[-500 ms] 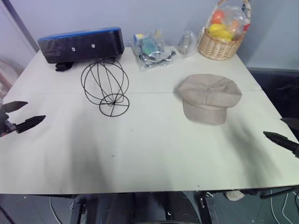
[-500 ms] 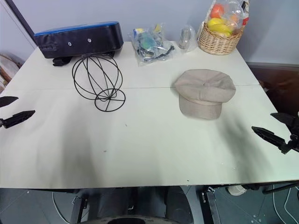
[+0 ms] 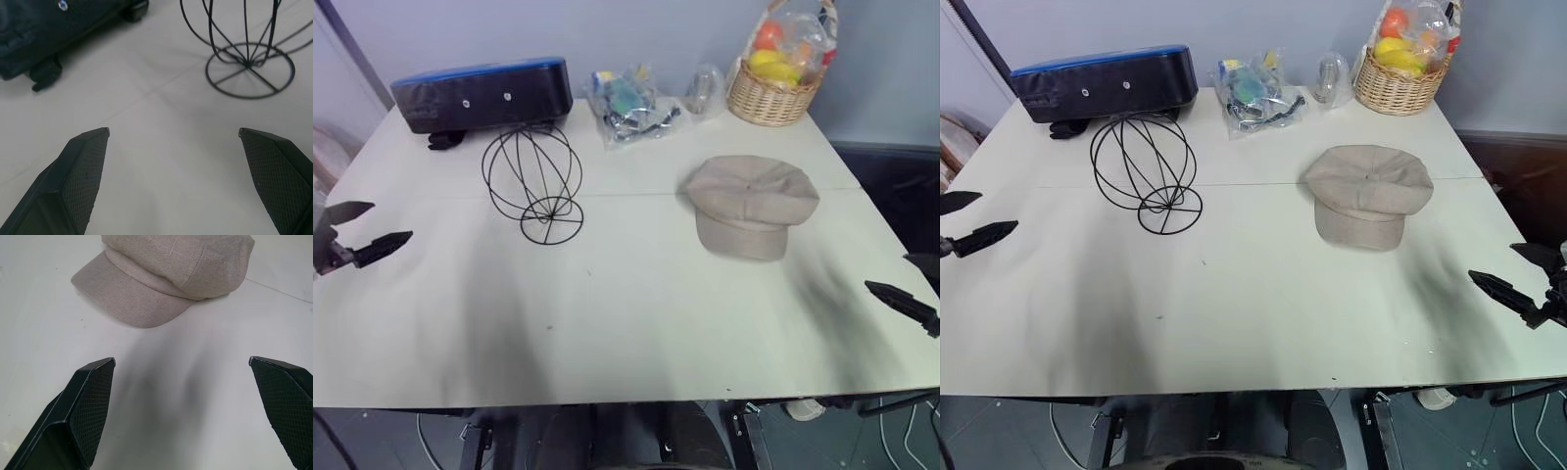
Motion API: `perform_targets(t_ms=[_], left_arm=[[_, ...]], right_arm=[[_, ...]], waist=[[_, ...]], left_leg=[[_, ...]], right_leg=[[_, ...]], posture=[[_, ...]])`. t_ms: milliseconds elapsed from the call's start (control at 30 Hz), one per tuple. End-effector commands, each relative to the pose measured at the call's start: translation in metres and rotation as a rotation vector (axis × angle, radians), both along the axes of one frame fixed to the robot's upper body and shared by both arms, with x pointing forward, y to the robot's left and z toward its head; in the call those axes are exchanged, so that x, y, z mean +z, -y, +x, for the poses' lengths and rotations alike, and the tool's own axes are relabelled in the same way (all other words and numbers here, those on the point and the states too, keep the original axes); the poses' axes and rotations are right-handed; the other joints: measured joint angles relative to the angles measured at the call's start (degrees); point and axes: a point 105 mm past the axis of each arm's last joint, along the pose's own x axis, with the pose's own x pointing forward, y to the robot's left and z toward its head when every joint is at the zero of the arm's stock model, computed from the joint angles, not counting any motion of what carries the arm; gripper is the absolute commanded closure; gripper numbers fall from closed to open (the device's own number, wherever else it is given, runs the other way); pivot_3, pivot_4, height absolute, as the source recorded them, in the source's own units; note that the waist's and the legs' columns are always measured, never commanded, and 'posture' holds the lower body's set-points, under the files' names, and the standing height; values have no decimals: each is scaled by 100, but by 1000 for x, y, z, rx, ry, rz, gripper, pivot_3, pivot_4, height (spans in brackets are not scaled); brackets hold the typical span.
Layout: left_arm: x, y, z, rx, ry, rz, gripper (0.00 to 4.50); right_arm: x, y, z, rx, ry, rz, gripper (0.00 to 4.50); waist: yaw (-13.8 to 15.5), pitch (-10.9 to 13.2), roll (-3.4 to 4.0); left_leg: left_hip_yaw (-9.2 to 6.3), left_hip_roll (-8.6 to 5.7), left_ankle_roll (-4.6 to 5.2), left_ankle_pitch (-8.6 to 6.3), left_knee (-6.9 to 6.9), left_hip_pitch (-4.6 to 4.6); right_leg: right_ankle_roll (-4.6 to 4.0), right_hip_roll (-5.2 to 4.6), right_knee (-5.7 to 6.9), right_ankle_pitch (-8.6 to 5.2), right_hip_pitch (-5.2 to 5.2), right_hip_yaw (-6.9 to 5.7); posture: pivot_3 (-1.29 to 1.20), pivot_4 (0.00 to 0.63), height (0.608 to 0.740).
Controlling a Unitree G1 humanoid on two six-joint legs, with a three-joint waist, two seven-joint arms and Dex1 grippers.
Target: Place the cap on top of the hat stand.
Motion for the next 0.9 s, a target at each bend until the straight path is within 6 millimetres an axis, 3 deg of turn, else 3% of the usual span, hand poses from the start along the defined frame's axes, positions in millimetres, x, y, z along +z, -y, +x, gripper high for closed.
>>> perform_targets(t_ms=[33, 100, 200, 267, 367, 433, 700, 900], left_arm=[[22, 22, 3, -83, 47, -14, 52], [29, 38, 1, -145, 49, -26, 52], [44, 93, -16, -392, 9, -42, 52], [46, 111, -25, -471, -18, -44, 52], [47, 142, -41, -634, -76, -30, 52], [42, 162, -49, -734, -111, -14, 52], [40, 196, -53, -887, -137, -37, 52], [42, 203, -49, -901, -118, -46, 52]], right_arm=[[13, -13, 5, 35, 46, -108, 0], [16, -21, 8, 58, 54, -143, 0], [26, -73, 11, 172, 120, -253, 0], [28, -87, 12, 181, 140, -285, 0], [22, -106, 17, 156, 176, -371, 0], [6, -123, 23, 156, 191, -494, 0], [-27, -123, 58, -67, 298, -839, 0], [-42, -136, 83, -75, 320, -866, 0]], waist=[[-1, 1, -1], [2, 1, -2], [-1, 2, -2], [0, 2, -2], [-5, 2, -5], [-3, 2, -4], [-4, 5, -8], [-12, 6, -11]], left_leg=[[0, 0, 0, 0, 0, 0], [-1, 1, 0, 0, 0, 0], [-2, 13, 0, 0, 3, -2], [-3, 16, 0, 0, 3, -2], [-2, 14, 0, 0, 3, -1], [0, 12, 0, 0, 4, -1], [-1, -13, -1, 1, 24, -10], [-4, -13, 0, 1, 27, -12]], right_leg=[[1, 0, 0, 0, 0, 0], [2, 0, 2, 1, -1, 0], [5, 0, 6, 2, -1, 2], [6, 2, 6, 3, -3, 2], [6, 5, 6, 3, -2, 2], [-11, 5, 6, -6, -3, 4], [-15, 3, 8, -9, -7, 11], [-14, 7, 9, -8, -7, 10]], posture=[[0, 150, 740], [0, 150, 740], [0, 150, 740], [0, 150, 740], [0, 150, 740], [0, 150, 740], [0, 150, 740], [0, 150, 740]])
